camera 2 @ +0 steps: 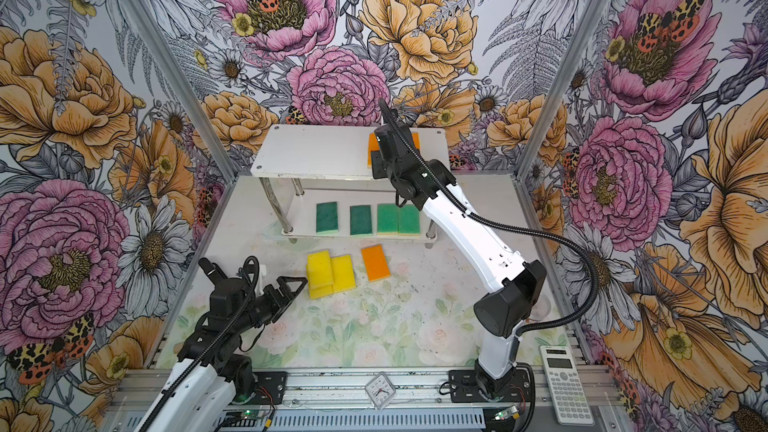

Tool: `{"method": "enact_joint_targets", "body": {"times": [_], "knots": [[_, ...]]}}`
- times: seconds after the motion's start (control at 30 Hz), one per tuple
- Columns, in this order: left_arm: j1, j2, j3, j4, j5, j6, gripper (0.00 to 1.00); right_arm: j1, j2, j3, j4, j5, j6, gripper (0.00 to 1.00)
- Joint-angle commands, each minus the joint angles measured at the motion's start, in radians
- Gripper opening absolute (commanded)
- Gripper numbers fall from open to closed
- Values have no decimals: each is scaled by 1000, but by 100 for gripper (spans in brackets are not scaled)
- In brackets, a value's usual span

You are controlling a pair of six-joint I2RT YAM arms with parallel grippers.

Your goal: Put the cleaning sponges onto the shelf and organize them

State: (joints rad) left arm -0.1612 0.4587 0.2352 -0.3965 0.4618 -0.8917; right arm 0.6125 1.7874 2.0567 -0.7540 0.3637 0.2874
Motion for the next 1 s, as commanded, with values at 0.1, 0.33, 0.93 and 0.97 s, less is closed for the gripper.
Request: {"method": "enact_joint_targets", "body": {"times": [0.1, 0.33, 0.93, 0.97], "knots": [[9, -10, -11, 7, 0, -12, 99, -22, -49, -29, -38, 26, -22, 14], [7, -10, -11, 7, -1, -15, 99, -37, -65, -48, -38, 16, -29, 14], [9, -11, -9, 7, 0, -18, 99, -61, -87, -73, -34, 2, -35, 14], [9, -10, -9, 8, 1, -18, 99, -62, -87, -75, -34, -1, -35, 14]]}}
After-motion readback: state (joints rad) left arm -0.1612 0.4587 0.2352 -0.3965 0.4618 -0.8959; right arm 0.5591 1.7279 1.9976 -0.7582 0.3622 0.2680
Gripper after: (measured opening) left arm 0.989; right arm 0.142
